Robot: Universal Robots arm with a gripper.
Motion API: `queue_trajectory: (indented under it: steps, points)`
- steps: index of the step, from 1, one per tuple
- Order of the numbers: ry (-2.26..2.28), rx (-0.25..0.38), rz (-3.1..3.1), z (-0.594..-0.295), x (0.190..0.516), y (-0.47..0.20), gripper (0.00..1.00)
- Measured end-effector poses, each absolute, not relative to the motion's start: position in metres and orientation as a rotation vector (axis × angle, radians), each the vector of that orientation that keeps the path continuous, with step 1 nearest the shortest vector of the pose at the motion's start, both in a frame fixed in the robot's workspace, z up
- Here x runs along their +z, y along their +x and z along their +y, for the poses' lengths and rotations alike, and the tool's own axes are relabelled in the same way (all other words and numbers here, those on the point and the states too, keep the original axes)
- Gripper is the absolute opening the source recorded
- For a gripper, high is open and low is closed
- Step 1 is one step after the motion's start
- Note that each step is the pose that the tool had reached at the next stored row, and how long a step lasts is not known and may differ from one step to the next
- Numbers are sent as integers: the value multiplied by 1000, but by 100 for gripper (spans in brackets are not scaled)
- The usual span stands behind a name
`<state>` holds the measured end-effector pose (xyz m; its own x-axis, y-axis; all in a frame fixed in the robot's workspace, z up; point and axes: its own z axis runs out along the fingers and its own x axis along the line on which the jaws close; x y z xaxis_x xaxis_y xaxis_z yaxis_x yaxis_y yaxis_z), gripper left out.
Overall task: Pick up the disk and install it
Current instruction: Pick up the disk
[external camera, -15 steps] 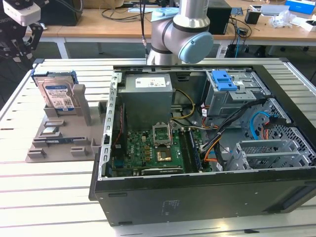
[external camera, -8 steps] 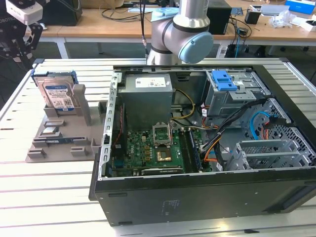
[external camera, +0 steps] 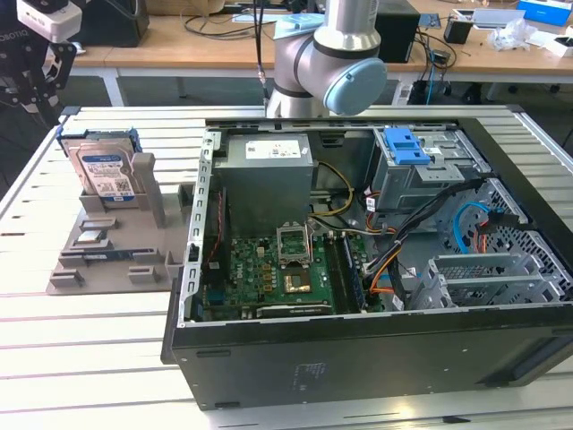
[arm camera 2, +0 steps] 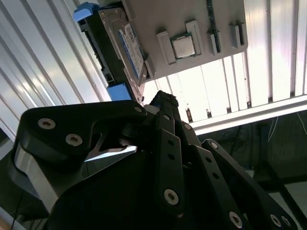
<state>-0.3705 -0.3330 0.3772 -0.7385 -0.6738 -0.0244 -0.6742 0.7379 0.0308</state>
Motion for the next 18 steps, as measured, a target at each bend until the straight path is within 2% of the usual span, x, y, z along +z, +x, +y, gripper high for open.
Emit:
queue_trajectory:
  steps: [18]
  points:
    - [-1403, 60, 2801, -333, 377, -370, 11]
